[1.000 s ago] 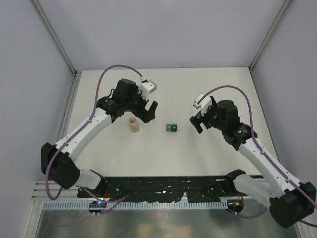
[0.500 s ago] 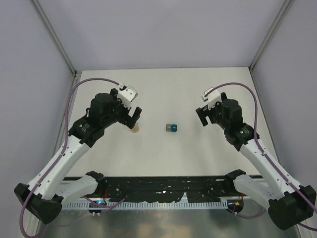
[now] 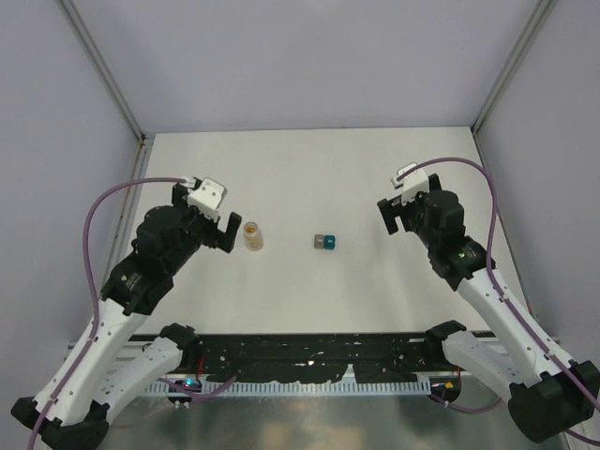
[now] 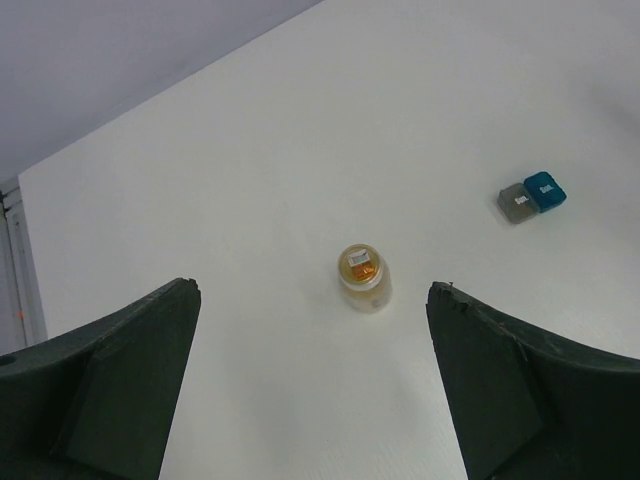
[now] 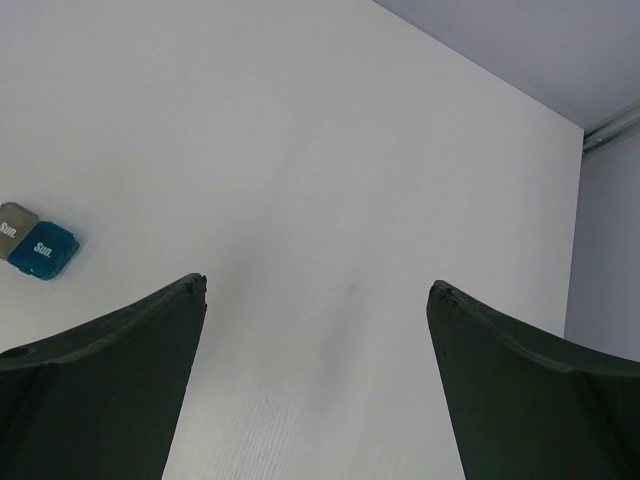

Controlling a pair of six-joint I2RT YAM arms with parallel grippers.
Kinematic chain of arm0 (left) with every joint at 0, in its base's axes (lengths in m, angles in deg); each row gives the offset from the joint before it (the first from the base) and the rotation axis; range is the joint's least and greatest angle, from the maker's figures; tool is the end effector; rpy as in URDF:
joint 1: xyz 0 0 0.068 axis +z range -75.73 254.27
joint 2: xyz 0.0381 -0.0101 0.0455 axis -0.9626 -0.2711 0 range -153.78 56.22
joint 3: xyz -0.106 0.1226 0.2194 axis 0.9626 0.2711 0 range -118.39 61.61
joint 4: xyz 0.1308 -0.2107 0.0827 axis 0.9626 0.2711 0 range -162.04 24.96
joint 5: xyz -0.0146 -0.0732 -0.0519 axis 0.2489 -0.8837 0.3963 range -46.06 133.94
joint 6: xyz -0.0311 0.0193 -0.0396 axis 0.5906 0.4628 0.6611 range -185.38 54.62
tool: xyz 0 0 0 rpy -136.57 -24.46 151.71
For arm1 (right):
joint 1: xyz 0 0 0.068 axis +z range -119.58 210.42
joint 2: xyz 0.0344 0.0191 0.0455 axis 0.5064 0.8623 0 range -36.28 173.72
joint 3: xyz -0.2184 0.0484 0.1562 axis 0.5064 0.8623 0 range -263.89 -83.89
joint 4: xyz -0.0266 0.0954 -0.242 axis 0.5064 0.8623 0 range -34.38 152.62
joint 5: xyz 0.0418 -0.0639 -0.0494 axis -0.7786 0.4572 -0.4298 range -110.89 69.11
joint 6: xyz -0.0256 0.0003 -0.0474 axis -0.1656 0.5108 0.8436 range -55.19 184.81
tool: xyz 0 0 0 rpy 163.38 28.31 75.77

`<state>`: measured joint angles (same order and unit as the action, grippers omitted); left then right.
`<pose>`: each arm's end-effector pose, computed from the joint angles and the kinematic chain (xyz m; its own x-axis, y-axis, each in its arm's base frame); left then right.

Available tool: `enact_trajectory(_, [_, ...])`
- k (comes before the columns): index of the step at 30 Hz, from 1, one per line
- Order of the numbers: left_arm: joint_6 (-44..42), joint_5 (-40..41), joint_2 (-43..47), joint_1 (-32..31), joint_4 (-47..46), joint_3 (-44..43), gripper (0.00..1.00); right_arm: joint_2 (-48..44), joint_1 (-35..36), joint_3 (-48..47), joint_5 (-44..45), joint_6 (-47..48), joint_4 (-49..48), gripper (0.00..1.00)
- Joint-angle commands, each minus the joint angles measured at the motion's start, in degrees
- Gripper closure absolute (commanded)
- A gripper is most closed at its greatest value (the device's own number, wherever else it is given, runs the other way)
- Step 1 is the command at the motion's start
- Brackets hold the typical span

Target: Sort the pills into containers

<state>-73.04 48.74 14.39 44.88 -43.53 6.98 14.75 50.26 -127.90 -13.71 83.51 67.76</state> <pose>0.1360 -0.0731 0.3726 -0.1780 0.2528 -0.9510 0.4467 0.8819 0.1508 0.1970 0.0662 0.3126 -0.2202 -0.4175 -0.8816 -0.3126 0.8863 -0.3416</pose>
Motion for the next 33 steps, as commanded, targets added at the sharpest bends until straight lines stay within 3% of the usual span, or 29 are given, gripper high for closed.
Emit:
enact_trajectory(1, [1.16, 3.72, 1.39, 1.43, -2.32, 0.66, 0.0, -2.42, -0.23, -0.73, 0.64, -3.4, -0.98, 0.05])
enact_trajectory(16, [7.22, 0.92, 5.79, 14.61, -3.82, 3.57, 0.0, -9.71, -0.41, 1.21, -0.76, -5.78, -0.8, 0.05])
enact_trajectory(33, [13.81, -4.53, 4.91, 24.99, -3.02, 5.67, 0.0, -10.42, -0.5, 1.82, 4.42, -5.52, -0.8, 0.05])
